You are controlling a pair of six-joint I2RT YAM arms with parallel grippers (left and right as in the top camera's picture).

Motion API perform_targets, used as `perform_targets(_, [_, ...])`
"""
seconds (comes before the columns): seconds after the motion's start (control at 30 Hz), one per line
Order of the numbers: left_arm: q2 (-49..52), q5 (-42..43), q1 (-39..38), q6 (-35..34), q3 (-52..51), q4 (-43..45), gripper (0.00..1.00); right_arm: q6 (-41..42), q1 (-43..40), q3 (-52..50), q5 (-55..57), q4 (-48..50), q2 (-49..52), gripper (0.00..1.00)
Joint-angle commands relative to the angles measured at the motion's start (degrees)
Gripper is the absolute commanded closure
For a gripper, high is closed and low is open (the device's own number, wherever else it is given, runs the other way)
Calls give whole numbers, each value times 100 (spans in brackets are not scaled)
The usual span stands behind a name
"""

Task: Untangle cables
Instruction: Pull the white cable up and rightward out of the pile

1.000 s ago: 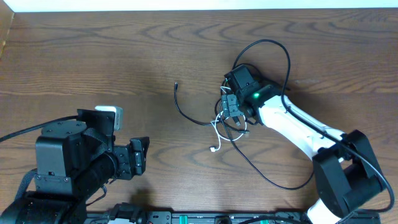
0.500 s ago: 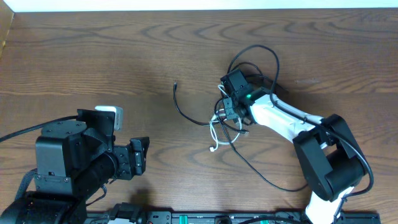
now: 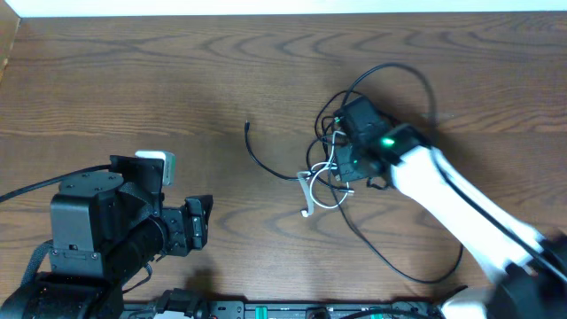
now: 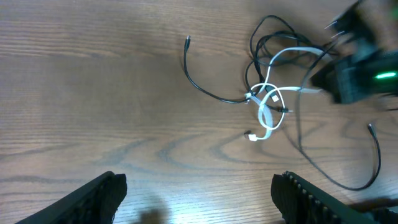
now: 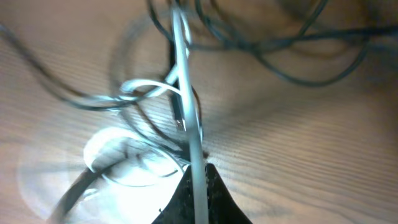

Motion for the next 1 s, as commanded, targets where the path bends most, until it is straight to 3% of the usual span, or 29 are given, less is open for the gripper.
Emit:
perform_targets(0.0, [-4, 31, 35, 59, 48, -17, 20, 35, 9, 485, 13, -175, -798, 99])
perform_targets(0.37, [-4, 31, 35, 57, 48, -15, 20, -378, 24, 1303, -717, -125, -2159, 99])
perform_targets(0.97, [39, 264, 35, 57, -260, 52, 20, -876, 24, 2662, -999, 1019, -2680, 99])
